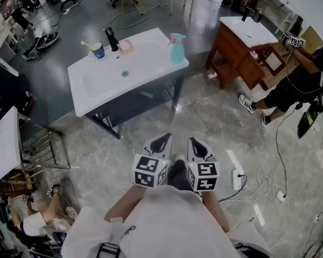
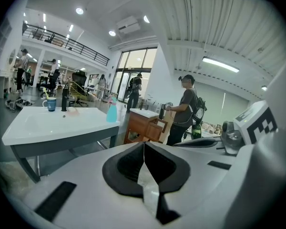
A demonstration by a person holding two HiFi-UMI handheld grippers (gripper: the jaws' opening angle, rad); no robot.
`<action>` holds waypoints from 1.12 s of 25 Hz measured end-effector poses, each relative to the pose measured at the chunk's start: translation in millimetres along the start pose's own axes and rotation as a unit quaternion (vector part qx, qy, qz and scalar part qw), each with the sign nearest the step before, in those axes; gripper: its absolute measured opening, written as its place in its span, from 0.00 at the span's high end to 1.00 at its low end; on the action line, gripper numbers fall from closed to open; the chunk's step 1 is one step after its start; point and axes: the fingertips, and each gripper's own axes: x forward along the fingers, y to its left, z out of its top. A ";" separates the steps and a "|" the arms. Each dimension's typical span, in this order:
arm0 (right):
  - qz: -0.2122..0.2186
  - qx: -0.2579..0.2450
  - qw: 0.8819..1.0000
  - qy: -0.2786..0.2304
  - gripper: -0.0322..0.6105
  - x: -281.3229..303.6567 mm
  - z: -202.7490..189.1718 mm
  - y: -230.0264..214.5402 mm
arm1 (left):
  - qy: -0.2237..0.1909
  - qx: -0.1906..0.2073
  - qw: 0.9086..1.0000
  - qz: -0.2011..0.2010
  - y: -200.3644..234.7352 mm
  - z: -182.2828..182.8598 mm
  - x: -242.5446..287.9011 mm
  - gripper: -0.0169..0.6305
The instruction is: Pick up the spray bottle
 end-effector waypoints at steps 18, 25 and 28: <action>0.037 -0.011 0.999 -0.011 0.91 76.1 50.9 -82.2 | -0.006 -0.010 0.999 0.042 15.0 48.4 103.8 0.93; 0.053 -0.017 0.998 -0.012 0.91 99.4 61.0 -109.3 | -0.011 -0.010 0.998 0.054 14.6 62.9 138.5 0.93; 0.062 -0.019 0.998 -0.011 0.91 106.8 64.2 -117.0 | -0.013 -0.011 0.998 0.062 15.2 67.1 148.0 0.93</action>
